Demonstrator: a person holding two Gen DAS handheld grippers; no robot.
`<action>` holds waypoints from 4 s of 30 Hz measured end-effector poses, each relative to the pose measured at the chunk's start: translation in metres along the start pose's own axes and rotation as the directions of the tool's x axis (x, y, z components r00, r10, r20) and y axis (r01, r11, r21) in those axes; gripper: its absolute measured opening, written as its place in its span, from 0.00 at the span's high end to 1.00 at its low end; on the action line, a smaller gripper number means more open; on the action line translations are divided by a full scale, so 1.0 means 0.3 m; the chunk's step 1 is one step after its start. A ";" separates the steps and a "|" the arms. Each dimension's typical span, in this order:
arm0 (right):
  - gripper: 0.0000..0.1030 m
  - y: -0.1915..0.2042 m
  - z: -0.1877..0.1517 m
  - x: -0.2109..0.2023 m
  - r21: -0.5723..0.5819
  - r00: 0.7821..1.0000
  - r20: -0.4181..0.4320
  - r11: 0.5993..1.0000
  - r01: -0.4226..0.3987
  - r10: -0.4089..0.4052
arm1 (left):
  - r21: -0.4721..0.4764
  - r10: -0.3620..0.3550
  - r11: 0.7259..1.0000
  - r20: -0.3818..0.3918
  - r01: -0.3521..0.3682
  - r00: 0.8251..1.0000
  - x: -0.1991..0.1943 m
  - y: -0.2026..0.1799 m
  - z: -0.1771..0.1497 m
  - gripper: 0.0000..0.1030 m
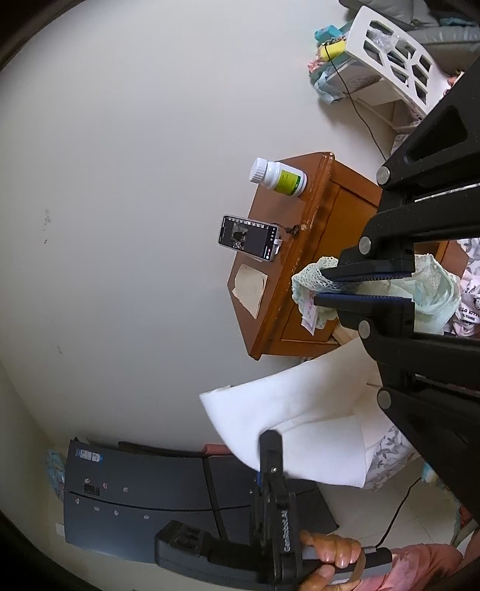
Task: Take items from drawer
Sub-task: 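Lift the white shirt and green lace garment up out of the drawer, then lower both garments onto the red blanket and open both tools, then move both open tools back into the drawer toward the remaining cloths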
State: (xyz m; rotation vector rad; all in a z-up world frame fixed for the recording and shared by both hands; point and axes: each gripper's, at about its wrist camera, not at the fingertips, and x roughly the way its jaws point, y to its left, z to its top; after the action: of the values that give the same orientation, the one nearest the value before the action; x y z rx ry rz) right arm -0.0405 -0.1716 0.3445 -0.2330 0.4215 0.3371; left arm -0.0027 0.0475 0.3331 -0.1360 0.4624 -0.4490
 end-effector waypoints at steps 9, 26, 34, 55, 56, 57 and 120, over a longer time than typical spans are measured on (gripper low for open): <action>0.94 0.005 -0.015 -0.001 0.003 1.000 -0.011 1.000 -0.011 0.011 | 0.005 -0.030 1.000 -0.005 0.030 1.000 -0.005 -0.011 -0.015 0.84; 0.94 0.046 -0.317 0.383 0.064 0.926 -0.367 0.995 -0.073 0.092 | -0.054 -0.010 0.998 -0.358 -0.010 0.933 0.397 0.046 -0.316 0.84; 0.92 0.035 -0.516 0.555 0.144 0.848 -0.513 0.987 -0.072 0.136 | -0.063 0.054 0.994 -0.463 -0.093 0.885 0.565 0.103 -0.448 0.83; 0.92 0.013 -0.879 0.833 0.277 0.663 -0.717 0.961 -0.013 0.216 | 0.024 0.158 0.982 -0.657 -0.189 0.737 0.902 0.141 -0.736 0.69; 0.92 0.012 -0.893 0.840 0.285 0.656 -0.721 0.959 -0.009 0.221 | 0.021 0.155 0.982 -0.666 -0.190 0.729 0.912 0.145 -0.751 0.69; 0.92 0.012 -0.901 0.846 0.288 0.652 -0.725 0.958 -0.007 0.223 | 0.020 0.153 0.982 -0.672 -0.189 0.725 0.919 0.146 -0.761 0.68; 0.00 -0.132 -0.685 0.749 0.394 0.835 -0.528 0.916 0.080 0.154 | -0.061 0.201 0.969 -0.379 -0.241 0.904 0.763 0.309 -0.434 0.02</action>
State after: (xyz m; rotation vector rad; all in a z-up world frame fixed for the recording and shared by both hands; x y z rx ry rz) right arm 0.0929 -0.2065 0.0703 0.0936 1.0611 0.2084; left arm 0.1565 0.0246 0.1050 -0.1001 0.8658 -0.2234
